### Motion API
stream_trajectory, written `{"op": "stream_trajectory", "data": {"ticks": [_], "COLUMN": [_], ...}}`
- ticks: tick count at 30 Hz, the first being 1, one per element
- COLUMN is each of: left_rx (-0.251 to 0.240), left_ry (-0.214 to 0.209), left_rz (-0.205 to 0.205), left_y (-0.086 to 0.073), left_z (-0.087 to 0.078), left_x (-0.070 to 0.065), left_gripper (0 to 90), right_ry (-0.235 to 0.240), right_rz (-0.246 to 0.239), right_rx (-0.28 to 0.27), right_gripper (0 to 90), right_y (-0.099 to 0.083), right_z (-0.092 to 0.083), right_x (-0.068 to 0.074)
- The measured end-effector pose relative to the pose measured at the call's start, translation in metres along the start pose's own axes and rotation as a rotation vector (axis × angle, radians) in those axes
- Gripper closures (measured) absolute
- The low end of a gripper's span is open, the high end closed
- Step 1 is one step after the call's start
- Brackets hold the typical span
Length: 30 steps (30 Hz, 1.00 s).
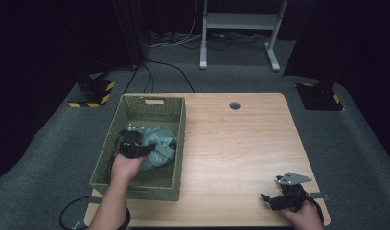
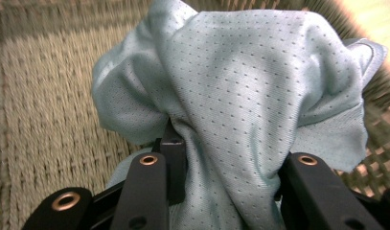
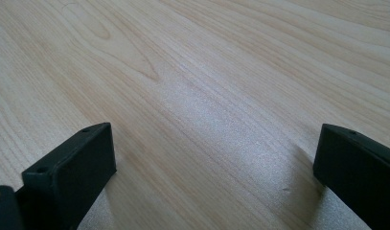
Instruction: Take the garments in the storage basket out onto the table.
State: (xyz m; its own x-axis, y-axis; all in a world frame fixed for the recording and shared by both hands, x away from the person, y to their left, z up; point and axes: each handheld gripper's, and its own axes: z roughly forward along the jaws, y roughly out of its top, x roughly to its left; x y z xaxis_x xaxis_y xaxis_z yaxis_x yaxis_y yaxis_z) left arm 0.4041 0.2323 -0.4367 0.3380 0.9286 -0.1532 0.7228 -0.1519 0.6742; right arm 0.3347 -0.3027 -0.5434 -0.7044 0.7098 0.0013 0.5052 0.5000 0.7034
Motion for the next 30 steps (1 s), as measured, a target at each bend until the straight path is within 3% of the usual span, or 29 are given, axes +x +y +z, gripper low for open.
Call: {"op": "stream_trajectory", "data": {"ticks": [10, 13, 16, 30], "left_rx": [-0.212, -0.271, -0.32, -0.475], "left_ry": [0.011, 0.034, 0.034, 0.052], "left_rz": [-0.013, 0.012, 0.012, 0.076], "left_y": [0.006, 0.011, 0.015, 0.032], "left_z": [-0.031, -0.043, -0.053, -0.083], "left_x": [-0.002, -0.006, -0.009, -0.033], "left_gripper": [64.7, 64.7, 64.7, 64.5], "right_ry": [-0.001, -0.001, -0.001, -0.002], "right_rz": [0.0, 0.0, -0.001, -0.001], "right_rx": [0.0, 0.001, 0.001, 0.001], "right_gripper": [0.6, 0.6, 0.6, 0.6], "right_y": [0.0, 0.0, 0.0, 0.0], "right_z": [0.0, 0.0, 0.0, 0.0], "right_x": [0.0, 0.0, 0.0, 0.0]}}
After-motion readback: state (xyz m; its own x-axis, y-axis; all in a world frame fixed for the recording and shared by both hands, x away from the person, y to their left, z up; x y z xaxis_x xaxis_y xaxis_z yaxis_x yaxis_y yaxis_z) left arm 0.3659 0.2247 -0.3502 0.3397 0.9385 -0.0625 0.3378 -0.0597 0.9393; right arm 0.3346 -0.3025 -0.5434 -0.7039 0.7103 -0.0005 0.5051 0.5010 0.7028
